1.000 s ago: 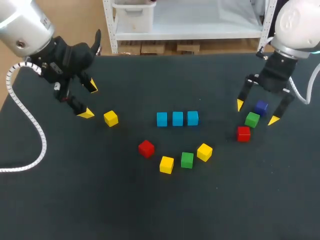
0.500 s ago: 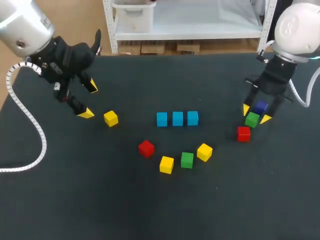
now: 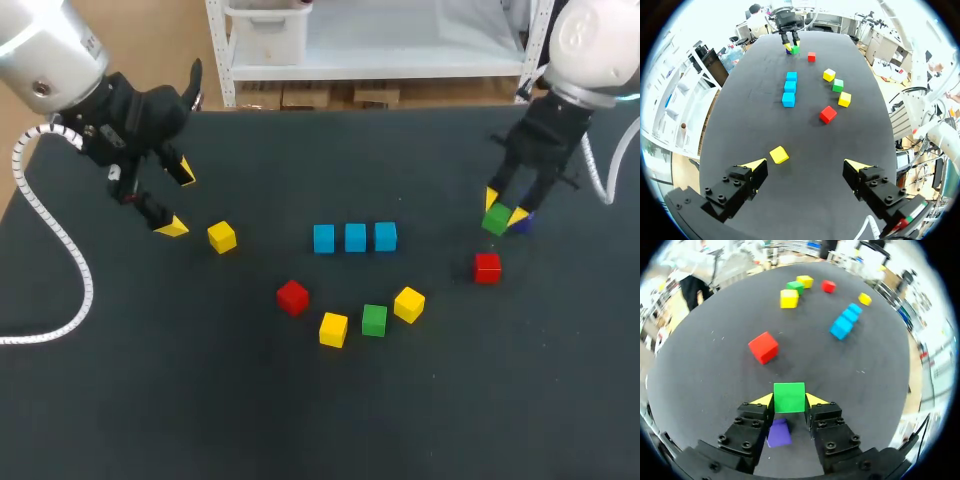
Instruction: Place the blue cubes, place green cubes on the blue cubes, place the yellow cubes on the green cubes, then place the red cubes on the yellow cubes, and place purple cube on the red cubes.
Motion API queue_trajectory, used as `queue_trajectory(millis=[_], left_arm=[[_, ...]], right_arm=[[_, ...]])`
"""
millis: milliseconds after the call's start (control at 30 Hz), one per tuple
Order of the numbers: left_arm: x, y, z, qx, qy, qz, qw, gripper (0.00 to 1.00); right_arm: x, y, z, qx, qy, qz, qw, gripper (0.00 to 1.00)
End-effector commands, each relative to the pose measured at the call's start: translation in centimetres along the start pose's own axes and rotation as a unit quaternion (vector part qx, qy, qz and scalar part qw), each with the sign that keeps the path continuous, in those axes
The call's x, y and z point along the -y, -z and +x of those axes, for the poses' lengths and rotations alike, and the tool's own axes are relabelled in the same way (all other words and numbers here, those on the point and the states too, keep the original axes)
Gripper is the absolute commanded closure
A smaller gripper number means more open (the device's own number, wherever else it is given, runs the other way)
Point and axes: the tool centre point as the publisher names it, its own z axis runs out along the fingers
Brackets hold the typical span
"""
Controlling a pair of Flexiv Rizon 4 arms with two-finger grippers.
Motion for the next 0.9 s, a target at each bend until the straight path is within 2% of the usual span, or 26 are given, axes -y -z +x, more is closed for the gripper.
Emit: queue_trajectory(millis=[33,67,200,267,367,467,700,900], left_arm=[[-0.1,0.0,0.0,0.000,-0.001,0.001,1.000,0.00],[-0.1,0.0,0.0,0.000,-0.001,0.001,1.000,0.00],[-0.1,0.0,0.0,0.000,-0.001,0.001,1.000,0.00],[-0.1,0.0,0.0,0.000,-0.001,0.001,1.000,0.00],[-0.1,0.0,0.0,0.000,-0.001,0.001,1.000,0.00],[-0.1,0.0,0.0,0.000,-0.001,0.001,1.000,0.00],[-0.1,0.0,0.0,0.000,-0.001,0.001,1.000,0.00],[-0.1,0.0,0.0,0.000,-0.001,0.001,1.000,0.00]], right_arm=[[-0.7,1.3,-1.9,-0.025,-0.110,0.073,0.991,1.00],[-0.5,1.4,-2.3,-0.021,-0.113,0.077,0.990,1.00],[0.6,1.8,-3.6,-0.051,-0.126,0.089,0.987,1.00],[0.9,2.0,-4.0,-0.031,-0.138,0.094,0.985,1.00],[1.9,2.2,-4.8,-0.059,-0.177,0.103,0.977,1.00],[2.7,1.8,-5.8,-0.065,-0.215,0.118,0.967,1.00],[5.0,-0.1,-7.2,-0.058,-0.293,0.115,0.947,1.00],[7.2,-0.8,-8.7,-0.036,-0.302,0.133,0.943,1.00]])
